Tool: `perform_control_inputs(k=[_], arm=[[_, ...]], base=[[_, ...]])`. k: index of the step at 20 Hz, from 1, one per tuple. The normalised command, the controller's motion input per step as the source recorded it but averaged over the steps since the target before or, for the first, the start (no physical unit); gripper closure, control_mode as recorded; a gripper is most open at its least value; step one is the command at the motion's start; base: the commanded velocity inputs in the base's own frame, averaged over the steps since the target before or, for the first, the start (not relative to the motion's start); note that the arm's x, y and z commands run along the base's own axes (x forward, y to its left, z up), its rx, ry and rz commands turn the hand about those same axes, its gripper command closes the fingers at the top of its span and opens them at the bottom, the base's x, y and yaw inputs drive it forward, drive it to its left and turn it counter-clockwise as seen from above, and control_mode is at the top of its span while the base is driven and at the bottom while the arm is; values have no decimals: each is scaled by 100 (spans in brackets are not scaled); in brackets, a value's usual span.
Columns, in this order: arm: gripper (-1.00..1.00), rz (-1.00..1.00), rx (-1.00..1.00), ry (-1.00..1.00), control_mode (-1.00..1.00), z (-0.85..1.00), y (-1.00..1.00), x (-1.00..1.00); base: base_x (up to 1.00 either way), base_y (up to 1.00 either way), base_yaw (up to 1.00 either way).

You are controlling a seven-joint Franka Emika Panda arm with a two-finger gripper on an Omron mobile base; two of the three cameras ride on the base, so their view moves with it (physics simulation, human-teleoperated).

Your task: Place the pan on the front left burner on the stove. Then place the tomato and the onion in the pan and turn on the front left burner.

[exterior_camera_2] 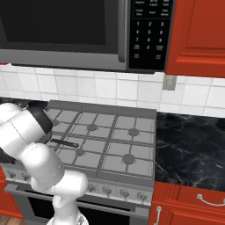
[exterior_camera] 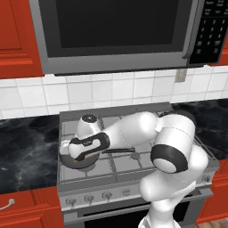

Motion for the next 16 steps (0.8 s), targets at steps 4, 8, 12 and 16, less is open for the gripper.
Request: perform_control_inputs(k=[4,8,12,16], arm=[[100,0,0,0,-100,-3,28,22],[100,0,0,0,-100,-18,22,33],[100,0,0,0,-100,-32,16,47],[100,0,0,0,-100,-23,2,17]], base=[[0,0,0],[0,0,0],[0,0,0],[0,0,0]])
